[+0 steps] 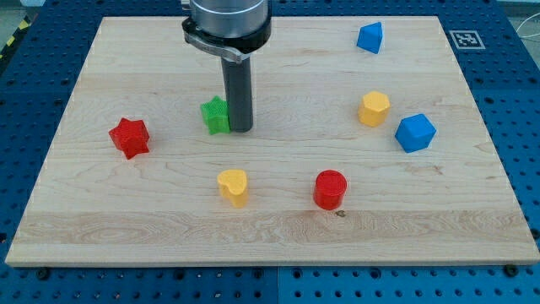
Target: Push the green star towards the center left
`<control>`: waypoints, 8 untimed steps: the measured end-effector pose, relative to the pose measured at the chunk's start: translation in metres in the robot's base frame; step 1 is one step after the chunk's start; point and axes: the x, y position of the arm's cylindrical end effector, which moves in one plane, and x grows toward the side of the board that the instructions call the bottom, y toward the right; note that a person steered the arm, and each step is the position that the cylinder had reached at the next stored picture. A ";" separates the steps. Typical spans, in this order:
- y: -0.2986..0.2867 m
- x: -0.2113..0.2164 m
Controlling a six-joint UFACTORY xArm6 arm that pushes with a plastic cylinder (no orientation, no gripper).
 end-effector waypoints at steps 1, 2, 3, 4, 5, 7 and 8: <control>-0.029 -0.006; -0.050 -0.011; -0.068 -0.017; -0.072 -0.033; -0.089 -0.043; -0.122 -0.054; -0.126 -0.053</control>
